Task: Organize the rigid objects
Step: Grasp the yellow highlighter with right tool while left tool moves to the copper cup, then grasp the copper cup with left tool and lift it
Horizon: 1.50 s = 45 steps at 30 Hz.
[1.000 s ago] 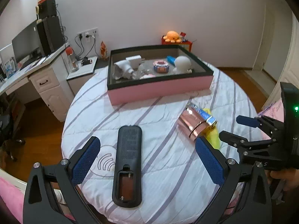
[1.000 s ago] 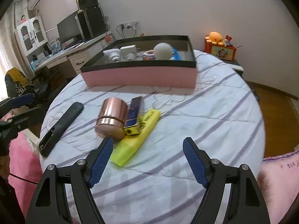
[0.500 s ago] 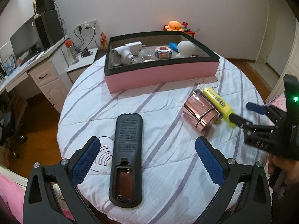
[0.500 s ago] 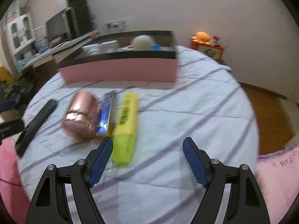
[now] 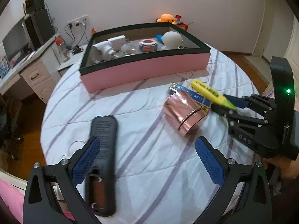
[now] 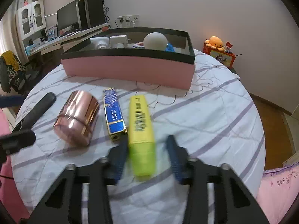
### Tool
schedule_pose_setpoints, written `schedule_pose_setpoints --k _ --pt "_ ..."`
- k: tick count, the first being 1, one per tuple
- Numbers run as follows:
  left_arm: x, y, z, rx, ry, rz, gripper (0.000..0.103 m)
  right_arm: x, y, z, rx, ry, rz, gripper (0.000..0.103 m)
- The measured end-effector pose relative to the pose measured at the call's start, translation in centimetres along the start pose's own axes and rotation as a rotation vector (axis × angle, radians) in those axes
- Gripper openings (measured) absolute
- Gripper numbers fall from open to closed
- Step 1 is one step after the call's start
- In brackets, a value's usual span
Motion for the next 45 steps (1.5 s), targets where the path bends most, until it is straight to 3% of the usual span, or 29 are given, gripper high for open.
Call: schedule_pose_setpoints --k 5,7,13,15,17,20,28,36,40,45 --pt "-1.5 1.2 1.2 0.013 -0.018 -0.031 0.103 -2.4 -0.4 -0.1 -0.027 -0.013 0.068 0.028" --pt "-2.0 1.7 2.1 0.033 -0.012 -0.045 0.103 -3.1 -0.5 -0.1 -0.039 0.030 0.094 0.028" --pt "-3.1 2.7 4.2 0.056 -0.013 -0.090 0.102 -2.8 -0.6 -0.1 -0.051 0.024 0.079 0.028" --pt "-3.0 2.7 4.3 0.039 -0.011 -0.107 0.094 -2.9 -0.6 -0.2 -0.056 0.039 0.085 0.028" --pt "-3.2 2.5 4.6 0.058 -0.047 -0.086 0.073 -3.0 -0.7 -0.2 -0.059 0.049 0.089 0.028" --pt "-2.9 1.9 4.5 0.066 -0.032 -0.053 0.057 -3.1 -0.5 -0.1 -0.058 0.051 0.089 0.028" --pt "0.0 0.4 3.4 0.061 -0.038 -0.096 0.056 -3.0 -0.5 -0.1 -0.057 0.052 0.093 0.028" --pt "-0.6 1.9 3.8 0.027 -0.032 -0.012 0.076 -3.0 0.1 0.0 -0.028 0.063 0.065 0.029" --pt "-1.0 2.8 4.3 0.016 -0.029 0.028 0.076 -2.7 0.8 0.3 -0.014 0.044 0.027 0.029" --pt "-1.6 2.6 5.5 0.031 -0.053 0.068 0.059 -2.3 1.5 0.9 -0.005 0.032 -0.007 0.038"
Point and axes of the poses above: each gripper's, at about its wrist camera, not at the fingertips, and z roughly the way its jaws point, x to its left, y to its top, the point moved 6 cm from there along z, roughly the way its jaws point, and after that the axes turned 9 degrees about x, right-handed, at the moved point
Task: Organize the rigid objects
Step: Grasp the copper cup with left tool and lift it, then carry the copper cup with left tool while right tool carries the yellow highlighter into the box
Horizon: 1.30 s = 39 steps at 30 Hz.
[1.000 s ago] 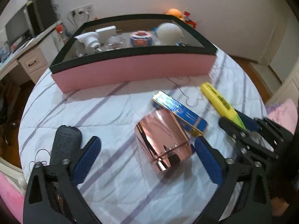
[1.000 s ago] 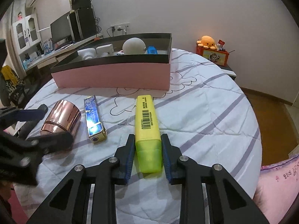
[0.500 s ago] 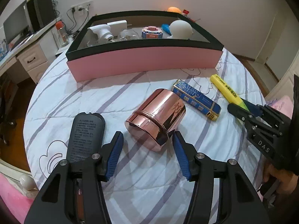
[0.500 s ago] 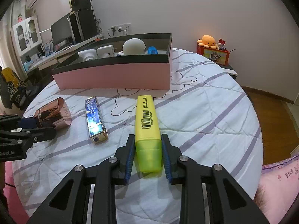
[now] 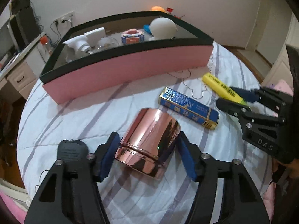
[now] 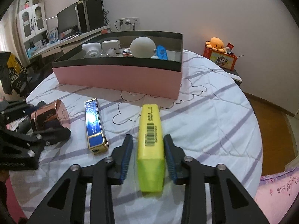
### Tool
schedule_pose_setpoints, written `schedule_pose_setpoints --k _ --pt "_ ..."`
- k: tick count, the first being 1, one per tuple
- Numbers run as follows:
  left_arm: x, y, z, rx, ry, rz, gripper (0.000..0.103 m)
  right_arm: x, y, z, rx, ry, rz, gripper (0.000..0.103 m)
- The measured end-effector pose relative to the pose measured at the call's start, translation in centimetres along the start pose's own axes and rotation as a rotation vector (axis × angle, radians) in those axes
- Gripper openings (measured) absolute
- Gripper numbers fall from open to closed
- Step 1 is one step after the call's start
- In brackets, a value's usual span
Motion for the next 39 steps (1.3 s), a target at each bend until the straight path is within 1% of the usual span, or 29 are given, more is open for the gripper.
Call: schedule_pose_setpoints --k 2,3,5,7,8,9,11,17,22,25,32,39 --pt "-0.2 -0.2 -0.1 -0.011 -0.008 0.008 0.052 0.1 0.2 0.2 0.004 -0.006 -0.010 0.039" --pt "-0.2 -0.2 -0.1 -0.011 -0.016 0.003 0.051 0.2 0.2 0.3 0.007 -0.009 -0.012 0.039" --pt "0.1 -0.2 -0.3 -0.008 -0.044 -0.016 0.050 0.1 0.2 0.4 0.006 -0.013 -0.014 0.038" --pt "0.1 -0.4 -0.5 -0.010 -0.065 -0.024 0.049 -0.1 0.0 0.2 0.003 -0.030 -0.009 0.028" --pt "0.1 -0.5 -0.6 -0.010 -0.073 -0.026 0.048 -0.1 -0.1 0.2 0.001 -0.040 -0.007 0.027" --pt "0.0 -0.7 -0.8 -0.006 -0.096 -0.025 0.048 0.0 -0.1 0.1 0.004 -0.046 -0.008 0.027" --pt "-0.4 -1.2 -1.1 -0.001 -0.112 -0.011 0.048 0.3 -0.4 -0.1 0.011 -0.061 -0.010 0.027" --pt "-1.0 -1.6 -0.8 0.006 -0.082 0.005 0.048 0.7 -1.7 -0.9 0.004 -0.011 0.029 0.027" --pt "-1.4 -1.5 -0.8 -0.011 -0.053 0.018 0.047 0.6 -1.6 -1.0 0.001 -0.006 0.046 0.027" --pt "-1.1 -1.7 -1.4 -0.020 -0.056 0.010 0.047 0.5 -1.8 -1.3 -0.007 -0.003 0.069 0.027" --pt "0.2 -1.7 -4.1 -0.075 -0.018 -0.007 0.047 1.0 -1.5 -3.0 -0.034 0.052 0.109 0.027" --pt "1.2 -0.8 -8.8 -0.179 0.003 -0.007 0.047 2.2 0.3 -6.7 -0.106 0.074 0.074 0.027"
Point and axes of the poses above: each gripper's, at about its wrist camera, not at the fingertips, and z roughly the way its jaws point, x to its left, y to its top, the point moved 6 cm from there along z, roughly the way its jaws point, and after that the axes turned 9 degrees about x, right-handed, at the moved point
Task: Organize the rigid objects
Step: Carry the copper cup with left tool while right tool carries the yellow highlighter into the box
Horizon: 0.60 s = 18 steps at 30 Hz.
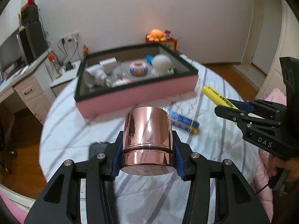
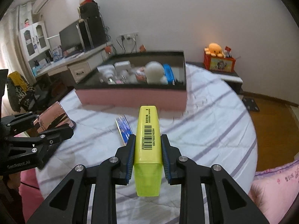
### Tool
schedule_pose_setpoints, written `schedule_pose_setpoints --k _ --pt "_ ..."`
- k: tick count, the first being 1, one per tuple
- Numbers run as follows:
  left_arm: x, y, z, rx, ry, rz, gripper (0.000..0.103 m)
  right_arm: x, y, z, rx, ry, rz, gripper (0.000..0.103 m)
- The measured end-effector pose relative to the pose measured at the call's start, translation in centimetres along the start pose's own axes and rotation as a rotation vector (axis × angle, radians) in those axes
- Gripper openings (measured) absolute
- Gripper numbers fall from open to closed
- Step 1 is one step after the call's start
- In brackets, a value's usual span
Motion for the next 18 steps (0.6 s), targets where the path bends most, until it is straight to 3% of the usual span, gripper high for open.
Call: schedule_pose_setpoints --k 4,18 --pt "0.3 1.4 -2.4 -0.055 -0.034 0.000 0.047 0.8 1.5 -2.2 -0.047 0.012 -0.026 0.027" --pt "2.9 8.4 -7.1 -0.186 0.063 0.034 0.047 1.3 7.8 -5.5 -0.142 -0.007 -0.096 0.027"
Point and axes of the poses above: each gripper's, at about its wrist camera, not at the fingertips, and z roughly the way its jaws point, x to its left, y to its top, the point moved 6 cm from there along z, roughly the way its jaws point, and after that the axes turned 9 degrees about x, right-handed, at the moved point
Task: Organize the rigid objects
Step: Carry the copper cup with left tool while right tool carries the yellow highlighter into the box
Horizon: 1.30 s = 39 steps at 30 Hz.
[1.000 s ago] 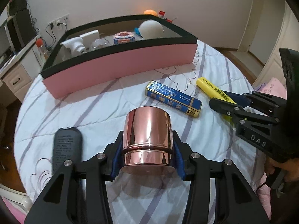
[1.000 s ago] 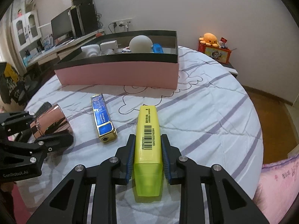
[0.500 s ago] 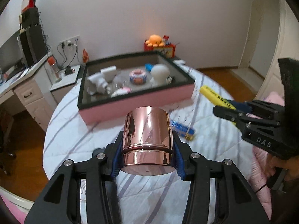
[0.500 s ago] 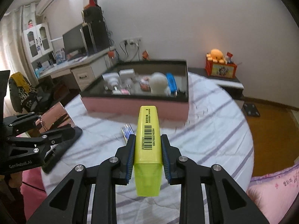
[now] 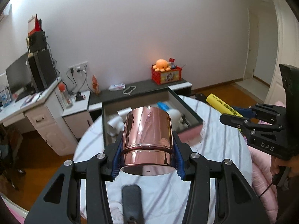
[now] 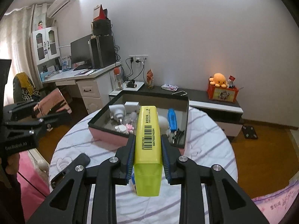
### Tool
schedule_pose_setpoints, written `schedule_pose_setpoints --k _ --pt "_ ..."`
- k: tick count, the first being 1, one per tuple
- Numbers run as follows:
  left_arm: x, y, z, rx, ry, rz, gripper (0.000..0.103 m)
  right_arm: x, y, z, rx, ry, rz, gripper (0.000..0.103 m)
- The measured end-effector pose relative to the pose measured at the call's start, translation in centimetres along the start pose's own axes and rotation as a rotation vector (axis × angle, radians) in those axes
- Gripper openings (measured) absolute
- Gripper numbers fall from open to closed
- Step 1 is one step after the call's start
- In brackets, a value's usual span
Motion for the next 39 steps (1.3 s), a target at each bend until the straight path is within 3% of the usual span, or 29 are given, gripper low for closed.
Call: schedule_pose_setpoints --k 9,14,22,29,35,39 --pt "4.1 6.1 2.4 -0.001 -0.029 -0.025 0.047 -0.9 5.4 1.4 -0.023 -0.014 -0.041 0.027" --pt "5.8 7.7 7.2 0.066 -0.024 -0.019 0.047 -1.6 7.6 4.5 0.009 -0.009 -0.053 0.027" --pt "7.1 6.4 15.8 0.207 -0.032 -0.033 0.047 -3.3 8.8 12.6 0.131 0.029 -0.035 0.027" --pt "8.1 2.5 21.2 0.331 -0.014 -0.017 0.047 -4.5 8.4 19.2 0.246 0.036 -0.037 0.027" --pt "7.8 3.0 22.2 0.295 -0.033 -0.004 0.048 -5.0 8.0 23.6 0.333 0.034 -0.027 0.027" --pt "7.3 3.2 22.6 0.281 -0.041 0.012 0.048 -4.8 7.5 24.4 0.379 0.016 -0.046 0.027"
Point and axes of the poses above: each gripper's, at about its wrist camera, not at the fingertips, and z roughly the way its jaws point, x to its left, y to its top, the point moved 6 cm from there along z, roughly the way its jaws point, and after that the axes turned 9 degrees about x, right-handed, at the moved point
